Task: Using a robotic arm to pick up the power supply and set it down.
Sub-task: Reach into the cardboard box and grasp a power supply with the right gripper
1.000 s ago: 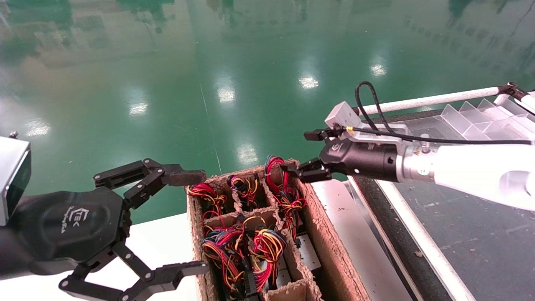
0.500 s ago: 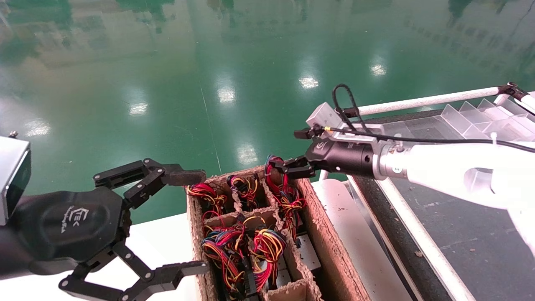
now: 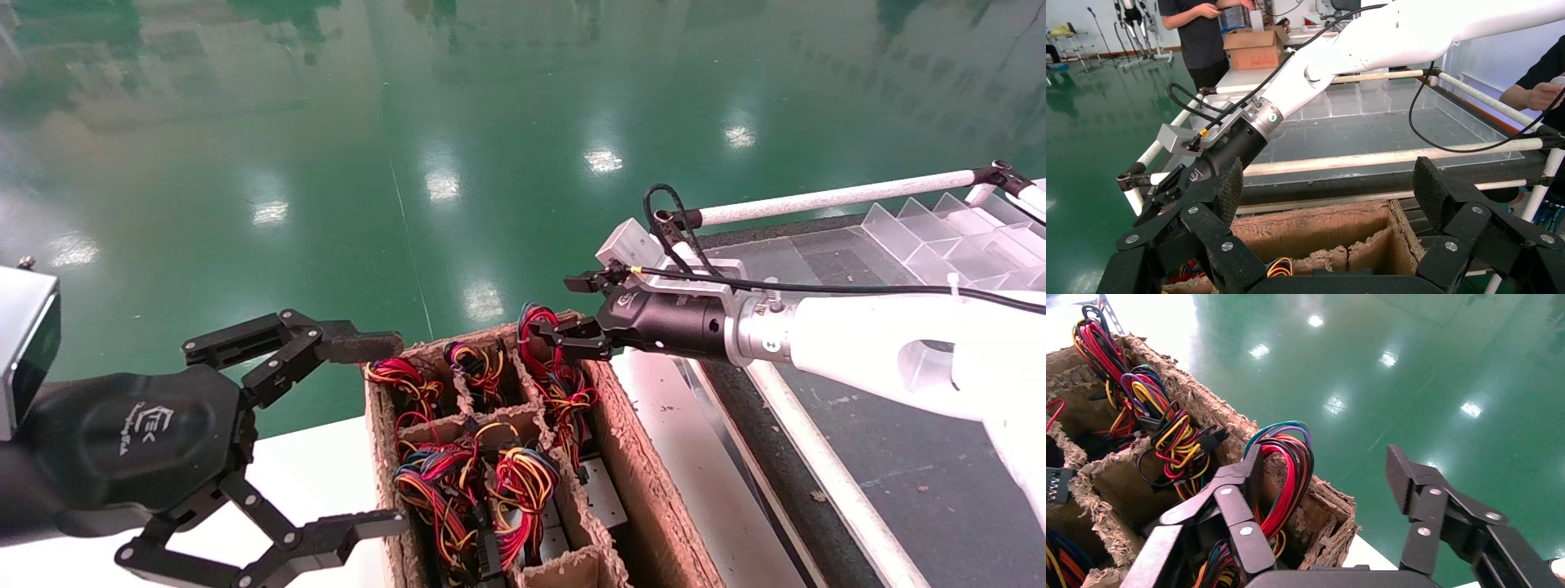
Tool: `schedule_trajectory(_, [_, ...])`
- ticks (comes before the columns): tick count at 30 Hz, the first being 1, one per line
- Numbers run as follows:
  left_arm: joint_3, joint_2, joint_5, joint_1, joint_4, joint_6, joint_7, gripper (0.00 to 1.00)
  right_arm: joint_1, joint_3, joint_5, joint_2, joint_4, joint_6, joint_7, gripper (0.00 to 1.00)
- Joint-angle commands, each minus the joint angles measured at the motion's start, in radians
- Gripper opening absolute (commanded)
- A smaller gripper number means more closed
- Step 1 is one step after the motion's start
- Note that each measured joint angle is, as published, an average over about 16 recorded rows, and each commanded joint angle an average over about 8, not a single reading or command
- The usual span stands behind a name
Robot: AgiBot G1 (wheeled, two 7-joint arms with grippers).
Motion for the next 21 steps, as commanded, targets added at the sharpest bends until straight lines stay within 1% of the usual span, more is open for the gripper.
schedule_trajectory(1, [0.000,0.000,0.000,0.000,0.000,0.000,0.000,1.00,0.000,0.000,0.000,-0.001,-0.003,-0.001,-0.004,0.00])
schedule_trajectory(11, [0.000,0.000,0.000,0.000,0.000,0.000,0.000,1.00,0.002,0.003,0.004,-0.009,-0.012,0.005,-0.007,0.00])
schedule_trajectory(21, [0.001,0.000,-0.001,0.000,0.000,0.000,0.000,1.00,-0.007,0.006,0.009,-0.008,-0.022,-0.021,0.007,0.00])
